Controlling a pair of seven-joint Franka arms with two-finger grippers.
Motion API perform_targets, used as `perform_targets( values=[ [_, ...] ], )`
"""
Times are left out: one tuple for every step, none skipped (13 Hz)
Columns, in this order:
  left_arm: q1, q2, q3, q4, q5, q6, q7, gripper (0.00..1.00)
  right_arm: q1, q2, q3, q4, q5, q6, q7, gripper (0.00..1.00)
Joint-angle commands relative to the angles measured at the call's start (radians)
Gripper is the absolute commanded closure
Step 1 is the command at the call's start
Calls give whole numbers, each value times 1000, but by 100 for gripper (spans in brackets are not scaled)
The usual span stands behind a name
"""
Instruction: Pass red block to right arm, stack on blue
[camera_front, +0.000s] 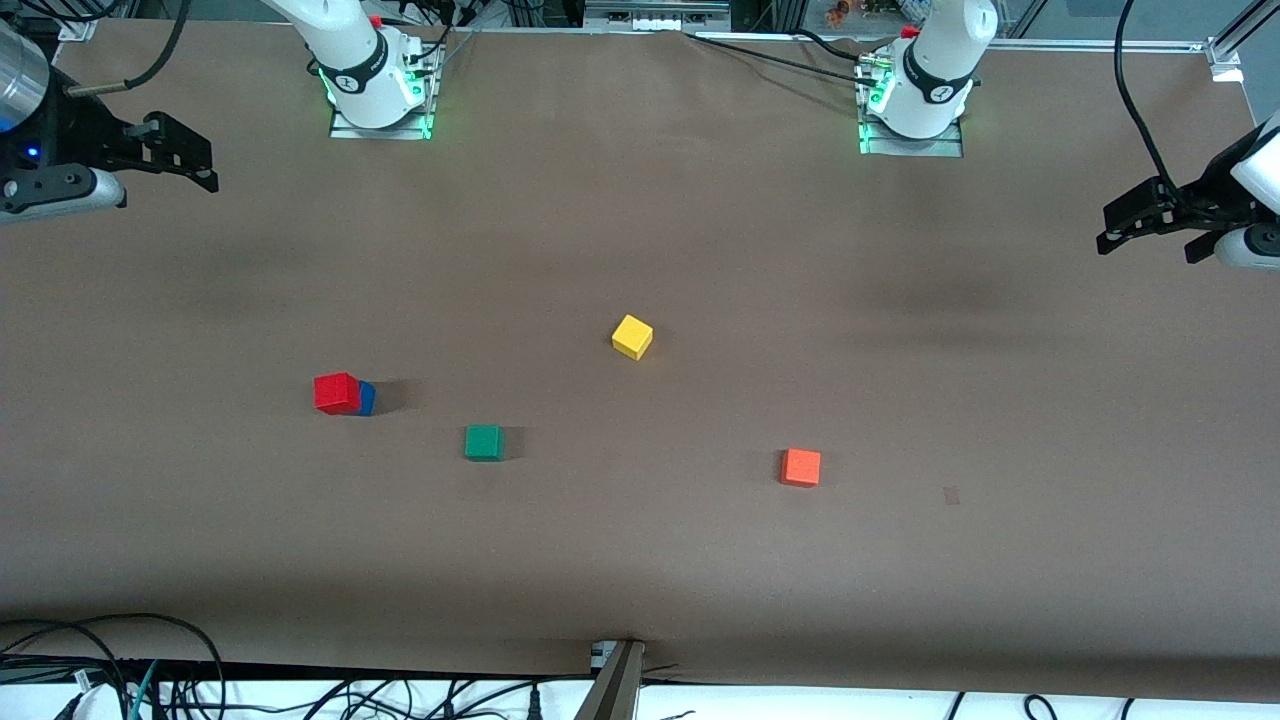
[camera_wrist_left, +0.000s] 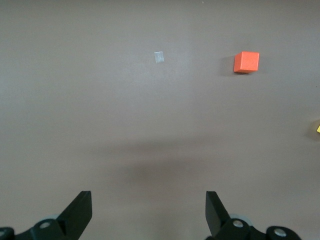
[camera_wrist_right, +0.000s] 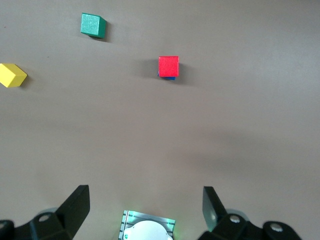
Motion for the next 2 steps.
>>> perform_targets(
  values=[
    [7, 11, 2, 29, -26, -26, 23, 0, -10, 16, 12, 29, -3, -14, -5, 0],
    [7, 11, 2, 29, -26, -26, 23, 0, -10, 16, 12, 29, -3, -11, -5, 0]
  ],
)
